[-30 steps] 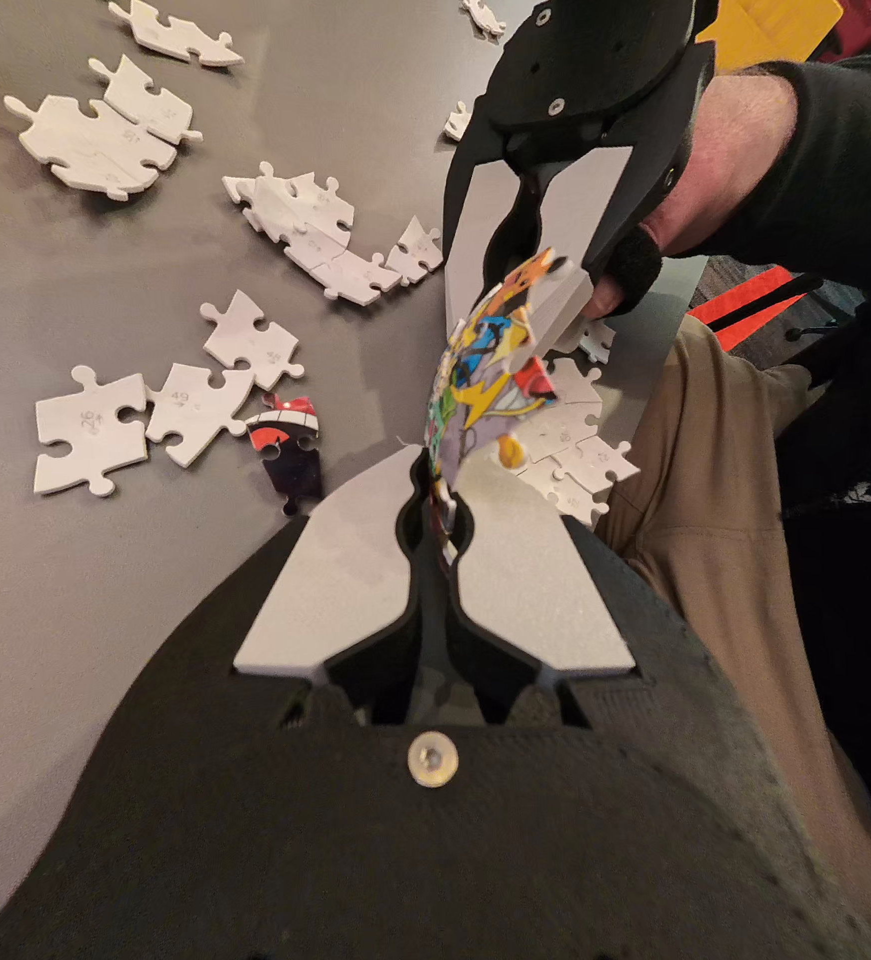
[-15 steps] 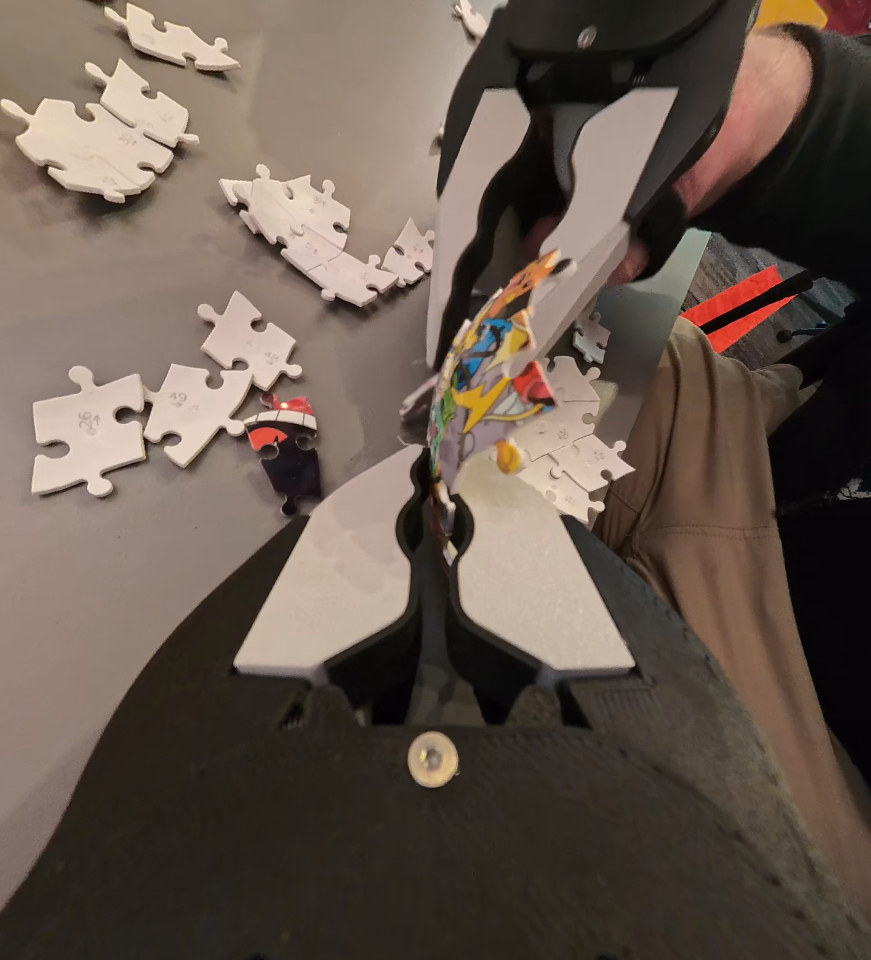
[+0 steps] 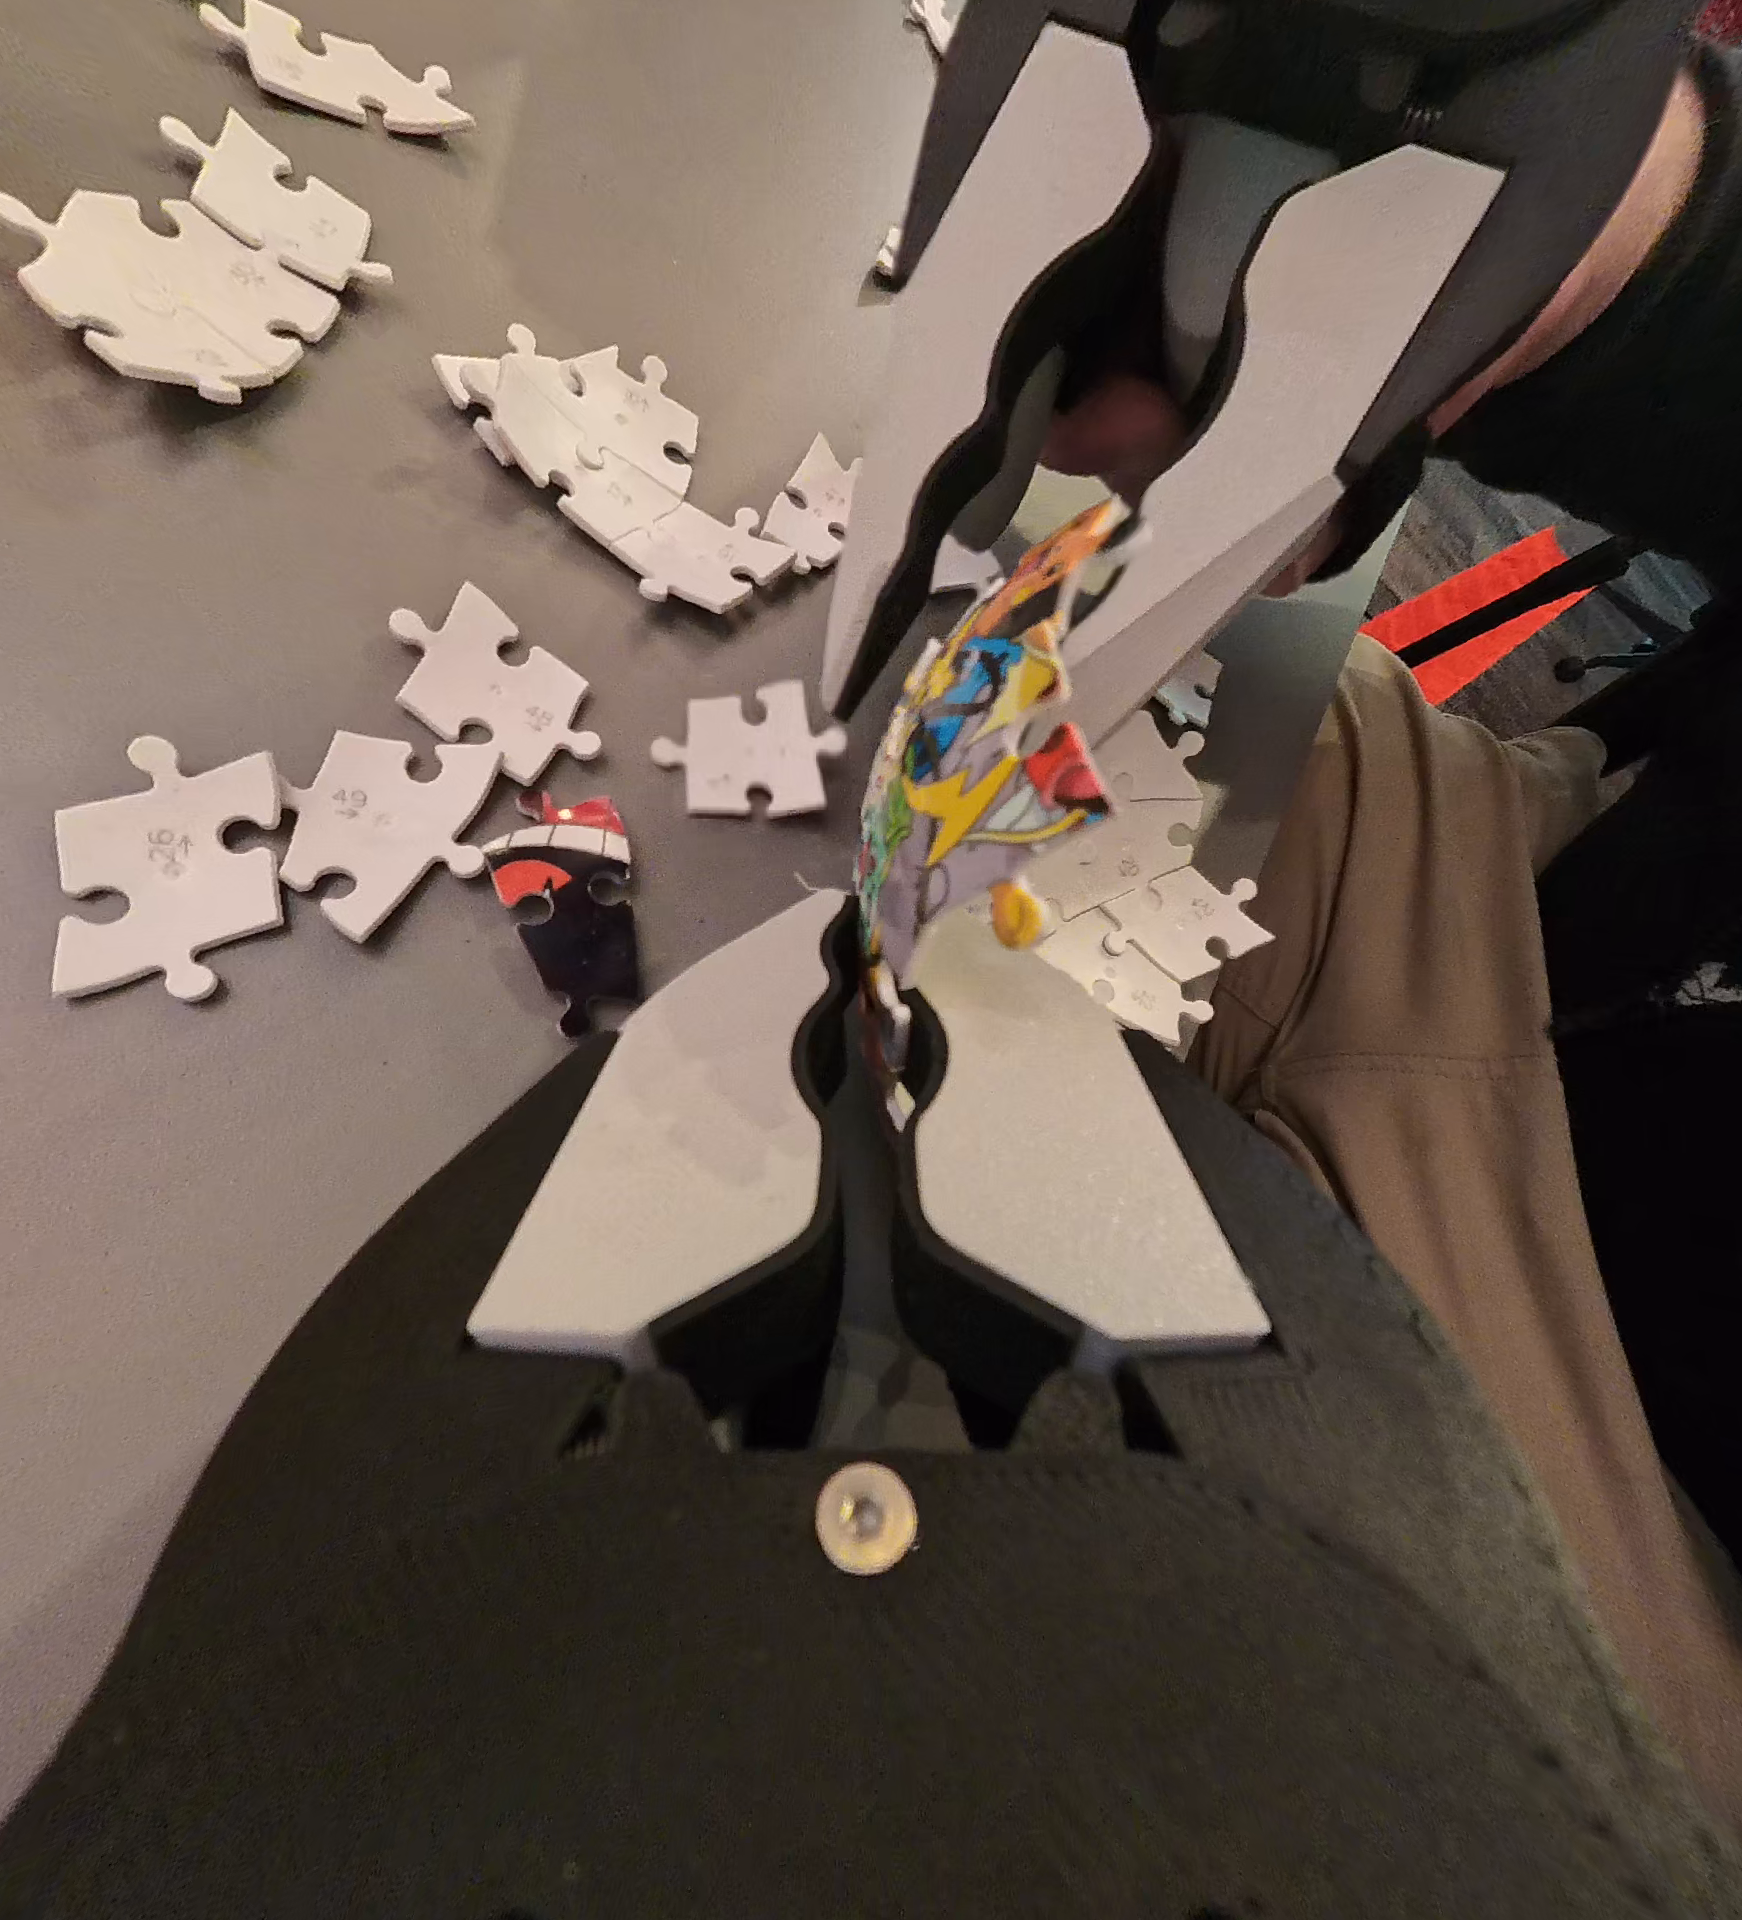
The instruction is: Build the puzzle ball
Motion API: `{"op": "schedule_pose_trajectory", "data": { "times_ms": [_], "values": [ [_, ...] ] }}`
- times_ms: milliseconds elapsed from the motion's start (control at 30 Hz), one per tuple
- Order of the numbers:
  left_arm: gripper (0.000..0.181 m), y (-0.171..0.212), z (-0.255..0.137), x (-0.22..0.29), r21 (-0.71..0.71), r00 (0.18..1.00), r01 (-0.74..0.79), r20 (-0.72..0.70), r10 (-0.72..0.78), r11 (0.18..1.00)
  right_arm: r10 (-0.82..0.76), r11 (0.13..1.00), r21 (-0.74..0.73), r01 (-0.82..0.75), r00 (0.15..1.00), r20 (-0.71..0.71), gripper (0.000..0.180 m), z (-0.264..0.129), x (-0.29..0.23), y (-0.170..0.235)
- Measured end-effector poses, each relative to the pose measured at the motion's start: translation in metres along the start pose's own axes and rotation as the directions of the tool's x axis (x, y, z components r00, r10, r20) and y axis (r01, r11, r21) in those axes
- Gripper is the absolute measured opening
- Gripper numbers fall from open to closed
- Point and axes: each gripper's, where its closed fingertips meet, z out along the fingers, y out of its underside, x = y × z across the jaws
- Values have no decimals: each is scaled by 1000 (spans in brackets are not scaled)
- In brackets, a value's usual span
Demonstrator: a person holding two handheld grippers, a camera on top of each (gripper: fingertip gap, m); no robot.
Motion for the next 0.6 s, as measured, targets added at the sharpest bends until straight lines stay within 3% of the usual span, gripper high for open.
{"op": "schedule_pose_trajectory", "data": {
  "times_ms": [33, 200, 600],
  "values": [
    [4, 0, 1, 1, 0, 1000, -3, -2, 3, 1000, -24, 999, 25, 24, 1000, -8, 23, 2, 0, -5],
    [4, -1, 1, 2, -2, 1000, -11, -4, 11, 1000, -69, 997, 32, 69, 998, -8, 1, 7, -3, -6],
    [4, -3, 1, 2, 16, 1000, -11, -10, 11, 1000, -62, 997, 56, 60, 997, 50, 5, 5, -6, -6]
  ]
}}
